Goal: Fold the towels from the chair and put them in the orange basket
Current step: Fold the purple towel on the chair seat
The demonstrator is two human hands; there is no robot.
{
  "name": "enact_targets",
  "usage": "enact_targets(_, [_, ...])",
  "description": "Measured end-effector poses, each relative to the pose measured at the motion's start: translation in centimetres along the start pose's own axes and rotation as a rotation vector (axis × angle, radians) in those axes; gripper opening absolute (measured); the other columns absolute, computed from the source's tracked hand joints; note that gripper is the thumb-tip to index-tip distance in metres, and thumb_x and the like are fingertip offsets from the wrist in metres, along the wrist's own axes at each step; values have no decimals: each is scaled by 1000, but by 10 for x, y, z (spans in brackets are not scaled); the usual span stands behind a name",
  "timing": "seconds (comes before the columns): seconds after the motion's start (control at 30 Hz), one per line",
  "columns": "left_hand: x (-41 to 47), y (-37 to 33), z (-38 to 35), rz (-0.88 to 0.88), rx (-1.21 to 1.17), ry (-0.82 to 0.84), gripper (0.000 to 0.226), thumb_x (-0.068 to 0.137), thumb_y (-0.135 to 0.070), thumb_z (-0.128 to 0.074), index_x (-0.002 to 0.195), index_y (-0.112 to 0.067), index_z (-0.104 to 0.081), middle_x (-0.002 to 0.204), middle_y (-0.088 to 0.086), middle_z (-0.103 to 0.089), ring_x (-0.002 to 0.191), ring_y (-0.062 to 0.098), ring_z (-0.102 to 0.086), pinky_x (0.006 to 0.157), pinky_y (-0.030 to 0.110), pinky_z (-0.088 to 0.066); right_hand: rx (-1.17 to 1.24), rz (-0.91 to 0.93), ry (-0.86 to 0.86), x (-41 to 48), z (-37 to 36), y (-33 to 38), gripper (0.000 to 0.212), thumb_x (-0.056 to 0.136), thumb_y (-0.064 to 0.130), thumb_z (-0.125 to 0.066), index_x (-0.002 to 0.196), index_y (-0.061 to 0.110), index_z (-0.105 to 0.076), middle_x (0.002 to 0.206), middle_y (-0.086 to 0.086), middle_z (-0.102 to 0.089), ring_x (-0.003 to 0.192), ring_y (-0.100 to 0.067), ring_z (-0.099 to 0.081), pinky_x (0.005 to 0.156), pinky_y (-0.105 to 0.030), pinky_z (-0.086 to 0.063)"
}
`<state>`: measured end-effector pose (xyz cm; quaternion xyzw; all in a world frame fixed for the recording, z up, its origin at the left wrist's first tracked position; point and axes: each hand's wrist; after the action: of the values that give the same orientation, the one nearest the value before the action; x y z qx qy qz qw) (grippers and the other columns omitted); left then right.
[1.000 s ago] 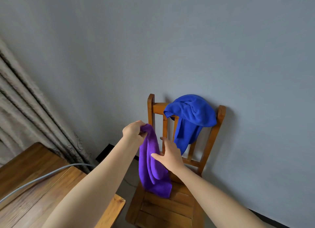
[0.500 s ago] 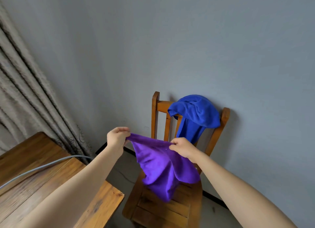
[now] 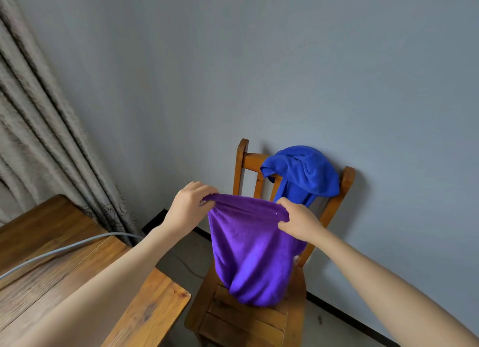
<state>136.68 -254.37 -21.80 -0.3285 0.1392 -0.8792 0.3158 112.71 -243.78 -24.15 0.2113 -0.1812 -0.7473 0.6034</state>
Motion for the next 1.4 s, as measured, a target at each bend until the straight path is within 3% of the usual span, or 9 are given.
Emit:
enact_targets(0.1, [7, -6, 8, 210, -150, -58, 17, 82, 6, -60, 94, -1, -70, 79, 4, -63, 63, -1, -49, 59, 4, -37, -126, -73, -192, -4, -4, -9, 19, 86, 12, -58, 91, 20, -41, 88, 4, -55, 77, -16, -57, 56, -18, -41])
enact_targets(0.23, [16, 3, 17, 355, -242, -142, 13, 82, 3, -61, 90, -3, -70, 70, 0, -60, 57, -3, -54, 57, 1, -38, -47, -221, -370, -9, 1, -22, 13, 84, 6, -60, 81, 13, -50, 78, -1, -55, 73, -22, -54, 64, -35, -46])
enact_targets(0.33, [18, 12, 17, 403, -257, -124, 12, 83, 1, -61, 89, -3, -70, 72, 4, -62, 58, 0, -54, 56, 1, -37, -30, -264, -465, -16, 4, -28, 7, 83, 3, -59, 77, 4, -56, 76, -4, -51, 69, -23, -48, 59, -32, -37])
enact_targets(0.57, [30, 18, 12, 396, -218, -96, 15, 84, -1, -60, 96, 1, -68, 82, 6, -60, 73, 20, -50, 68, 21, -35, -151, -382, -595, -20, 18, -21, 10, 86, 3, -49, 79, 4, -56, 85, -10, -56, 74, -30, -51, 51, -28, -24])
enact_targets(0.77, [77, 18, 33, 297, -209, -184, 25, 84, 5, -50, 101, -1, -68, 83, 9, -59, 75, 19, -48, 66, 17, -29, -240, -373, -722, 8, 78, 0, 20, 87, 1, -46, 98, 2, -62, 105, -18, -62, 97, -36, -57, 68, -33, -38])
enact_targets(0.93, [108, 13, 61, 297, -257, -307, 22, 85, -1, -51, 98, -5, -68, 77, 7, -58, 74, 22, -52, 67, 22, -35, -304, -284, -832, 20, 127, 19, 20, 83, -4, -44, 96, -2, -59, 108, -20, -53, 90, -38, -55, 66, -35, -36])
enact_targets(1.1, [109, 11, 82, 327, -352, -363, 13, 83, -7, -54, 85, -16, -63, 65, 6, -59, 69, 25, -56, 72, 34, -49, -271, -185, -876, 18, 150, 23, 24, 81, -8, -41, 97, -2, -59, 109, -19, -52, 88, -37, -54, 64, -32, -33])
enact_targets(1.3, [74, -7, 92, 336, -286, -365, 15, 82, -3, -55, 80, -17, -58, 61, -3, -58, 66, 24, -56, 73, 39, -51, -181, -11, -787, 5, 158, 6, 27, 79, -10, -42, 96, 0, -62, 103, -18, -59, 91, -35, -55, 71, -35, -42])
enact_targets(1.4, [50, -21, 94, 371, -260, -307, 26, 79, 1, -52, 69, -23, -54, 62, -4, -59, 51, 2, -57, 68, 31, -49, -56, 31, -662, -10, 158, -6, 28, 79, -10, -43, 96, 3, -61, 93, -11, -61, 85, -25, -54, 71, -30, -42])
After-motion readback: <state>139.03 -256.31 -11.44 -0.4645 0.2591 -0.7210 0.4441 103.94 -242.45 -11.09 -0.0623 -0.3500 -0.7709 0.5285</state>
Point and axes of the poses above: each hand's wrist, its own x-axis towards the middle knuckle, its own z-axis out of the back of the hand, y = z × x
